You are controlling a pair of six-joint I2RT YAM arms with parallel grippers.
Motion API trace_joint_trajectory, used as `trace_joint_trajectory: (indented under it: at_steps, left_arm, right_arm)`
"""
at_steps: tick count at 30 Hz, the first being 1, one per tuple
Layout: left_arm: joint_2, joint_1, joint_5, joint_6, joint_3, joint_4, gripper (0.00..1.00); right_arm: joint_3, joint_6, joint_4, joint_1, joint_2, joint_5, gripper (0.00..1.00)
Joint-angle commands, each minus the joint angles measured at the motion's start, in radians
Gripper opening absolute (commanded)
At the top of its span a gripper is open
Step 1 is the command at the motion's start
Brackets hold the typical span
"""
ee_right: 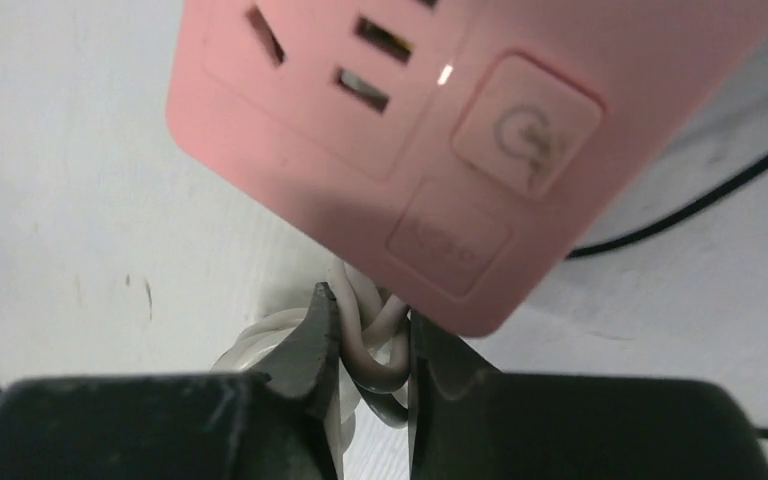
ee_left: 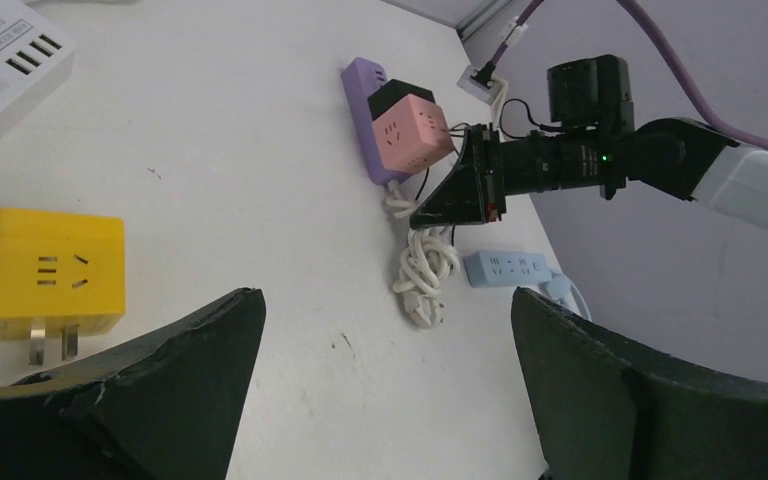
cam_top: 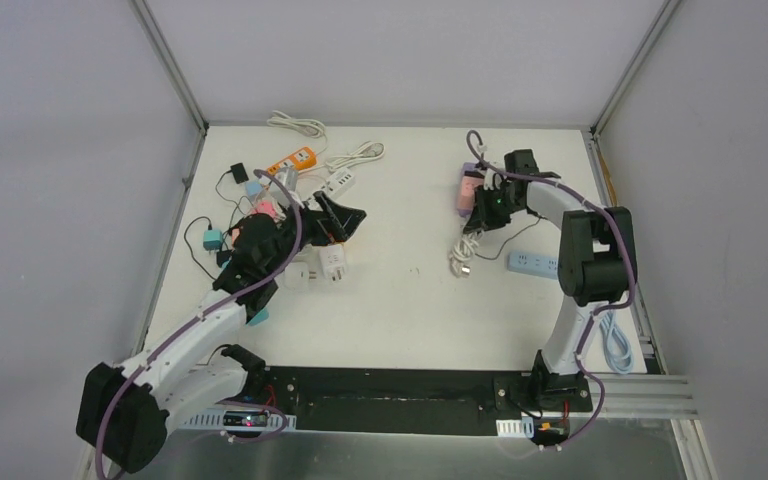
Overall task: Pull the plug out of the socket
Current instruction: Move the socket to the center of the board.
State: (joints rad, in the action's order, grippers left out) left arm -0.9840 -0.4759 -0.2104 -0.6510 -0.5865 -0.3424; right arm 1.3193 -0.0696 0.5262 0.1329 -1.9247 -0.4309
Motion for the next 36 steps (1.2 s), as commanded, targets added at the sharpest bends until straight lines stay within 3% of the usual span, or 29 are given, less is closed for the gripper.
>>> trace_joint_trajectory:
  at_steps: [1, 7, 14, 18, 24, 28, 30, 36]
  left_arm:
    - [0.147, 0.006, 0.005, -0.058, 0.063, 0.078, 0.96]
    - [0.294, 0.004, -0.010, -0.122, 0.134, 0.143, 0.95]
    - [0.321, 0.001, -0.022, -0.158, 0.137, 0.235, 0.94]
    - [0.302, -0.004, -0.045, -0.163, 0.141, 0.253, 0.94]
    - [0.289, -0.010, -0.063, -0.089, 0.120, 0.291, 0.94]
    - [0.262, -0.011, -0.085, -0.008, 0.092, 0.292, 0.95]
    - [0.239, -0.012, -0.085, 0.037, 0.075, 0.293, 0.95]
    - [0.165, -0.011, -0.133, 0.258, 0.035, 0.250, 0.97]
  right_arm:
    - [-0.054, -0.221, 0.150, 0.069, 0.111, -0.197, 0.00]
    - [-0.163, -0.481, 0.269, 0.234, 0.236, -0.197, 0.00]
    - [-0.278, -0.728, 0.377, 0.392, 0.329, -0.168, 0.00]
    - [-0.276, -0.709, 0.361, 0.382, 0.353, -0.059, 0.00]
    - [-0.117, -0.647, 0.348, 0.231, 0.301, 0.014, 0.04]
    - [-0.030, -0.680, 0.343, 0.199, 0.227, 0.070, 0.14]
    - [0.014, -0.700, 0.352, 0.197, 0.183, 0.102, 0.30]
    - [0.135, -0.746, 0.443, 0.171, 0.125, 0.095, 0.55]
